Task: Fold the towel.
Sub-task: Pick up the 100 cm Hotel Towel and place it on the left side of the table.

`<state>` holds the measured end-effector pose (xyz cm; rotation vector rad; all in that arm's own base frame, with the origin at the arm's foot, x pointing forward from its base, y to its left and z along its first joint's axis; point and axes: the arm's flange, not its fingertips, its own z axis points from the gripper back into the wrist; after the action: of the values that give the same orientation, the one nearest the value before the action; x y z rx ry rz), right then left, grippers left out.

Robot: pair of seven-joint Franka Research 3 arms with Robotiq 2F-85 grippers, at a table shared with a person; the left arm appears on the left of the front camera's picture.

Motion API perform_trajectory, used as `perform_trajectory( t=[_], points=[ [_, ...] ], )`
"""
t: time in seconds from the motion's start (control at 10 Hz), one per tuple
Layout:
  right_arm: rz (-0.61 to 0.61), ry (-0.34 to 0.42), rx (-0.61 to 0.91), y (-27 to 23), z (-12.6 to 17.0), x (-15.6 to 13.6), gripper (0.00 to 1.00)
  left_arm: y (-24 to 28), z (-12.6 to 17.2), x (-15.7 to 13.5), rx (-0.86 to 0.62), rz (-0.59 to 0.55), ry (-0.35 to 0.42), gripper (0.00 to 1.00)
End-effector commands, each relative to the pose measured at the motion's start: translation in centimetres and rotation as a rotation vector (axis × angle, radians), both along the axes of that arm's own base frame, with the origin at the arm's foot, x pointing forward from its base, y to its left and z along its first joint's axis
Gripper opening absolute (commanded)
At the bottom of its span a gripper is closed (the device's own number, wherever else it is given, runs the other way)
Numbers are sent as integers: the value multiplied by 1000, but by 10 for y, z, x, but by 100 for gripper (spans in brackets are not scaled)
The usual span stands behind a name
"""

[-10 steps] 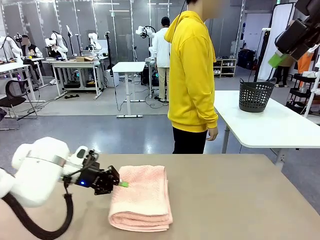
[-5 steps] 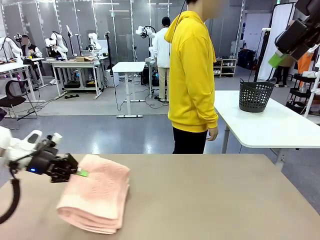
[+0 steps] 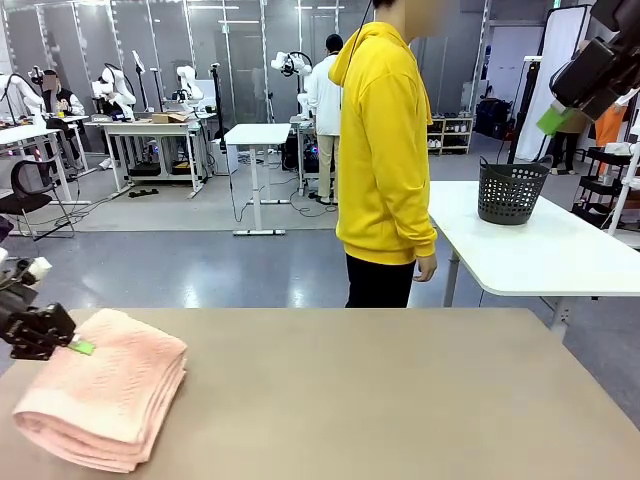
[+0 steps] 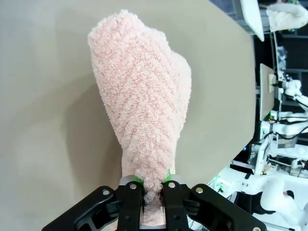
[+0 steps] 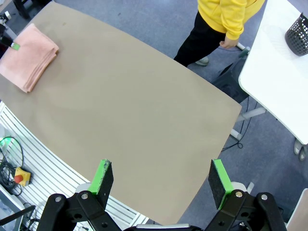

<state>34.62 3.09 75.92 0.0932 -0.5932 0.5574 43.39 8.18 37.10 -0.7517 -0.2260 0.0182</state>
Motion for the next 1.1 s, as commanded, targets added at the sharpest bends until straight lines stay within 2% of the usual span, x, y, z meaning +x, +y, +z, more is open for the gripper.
perform_trajectory(
  t=[0.0,0.4,0.5,0.8,0.9,1.0],
  points=[
    [-1,6,-7,0,1,0,100,26,-2,9,20,9,15,0],
    [-1,6,-7,0,1,0,100,56,-28,14,91,16,53,0],
    [-1,6,-7,0,1,0,100,58,-28,14,109,13,64,30],
    [-1,6,-7,0,1,0,100,58,-16,12,210,21,78,84],
    [-1,6,-7,0,1,0,100,58,-11,10,252,28,88,100],
    [-1,6,-7,0,1,0,100,57,-6,8,263,30,83,100]
  ],
)
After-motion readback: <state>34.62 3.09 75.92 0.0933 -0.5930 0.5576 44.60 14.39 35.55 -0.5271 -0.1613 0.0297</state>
